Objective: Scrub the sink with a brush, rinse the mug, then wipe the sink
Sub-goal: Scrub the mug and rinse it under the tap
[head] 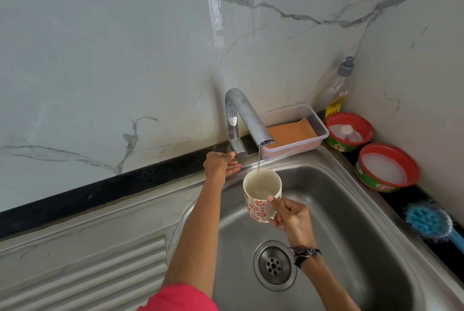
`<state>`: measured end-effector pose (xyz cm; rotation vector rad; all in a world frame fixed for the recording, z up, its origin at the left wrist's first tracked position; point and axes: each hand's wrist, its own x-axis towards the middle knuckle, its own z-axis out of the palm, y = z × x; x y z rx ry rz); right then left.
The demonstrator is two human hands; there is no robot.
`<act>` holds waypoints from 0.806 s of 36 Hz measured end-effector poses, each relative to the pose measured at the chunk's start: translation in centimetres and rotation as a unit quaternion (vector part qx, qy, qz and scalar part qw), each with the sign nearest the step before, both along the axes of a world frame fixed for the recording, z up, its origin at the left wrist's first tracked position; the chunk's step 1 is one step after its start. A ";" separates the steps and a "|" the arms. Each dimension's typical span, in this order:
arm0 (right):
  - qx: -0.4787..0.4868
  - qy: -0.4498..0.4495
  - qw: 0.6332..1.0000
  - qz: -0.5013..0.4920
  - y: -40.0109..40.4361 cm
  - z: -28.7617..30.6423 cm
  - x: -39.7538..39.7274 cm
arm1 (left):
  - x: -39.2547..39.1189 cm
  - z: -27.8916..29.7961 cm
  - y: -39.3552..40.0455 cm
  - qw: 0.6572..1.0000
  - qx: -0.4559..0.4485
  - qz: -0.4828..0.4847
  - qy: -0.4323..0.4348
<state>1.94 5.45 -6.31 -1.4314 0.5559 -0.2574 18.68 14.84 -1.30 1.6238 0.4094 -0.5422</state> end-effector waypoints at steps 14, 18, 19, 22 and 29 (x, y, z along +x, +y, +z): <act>0.002 0.000 1.000 0.005 0.3 -0.7 0.2 | -0.2 0.8 0.0 1.000 -0.020 0.002 0.024; 0.007 0.001 1.000 0.010 0.4 -0.5 0.2 | -0.3 0.7 0.1 1.000 -0.023 0.004 0.018; 0.009 0.001 1.000 0.010 0.5 -0.5 0.2 | -0.3 0.7 0.1 1.000 -0.023 0.004 0.017; 0.010 0.000 1.000 0.009 0.5 -0.5 0.1 | -0.4 0.8 0.2 1.000 -0.026 0.004 0.014; 0.008 -0.001 1.000 0.006 0.4 -0.5 0.0 | -0.4 0.7 0.3 0.999 -0.032 0.008 0.013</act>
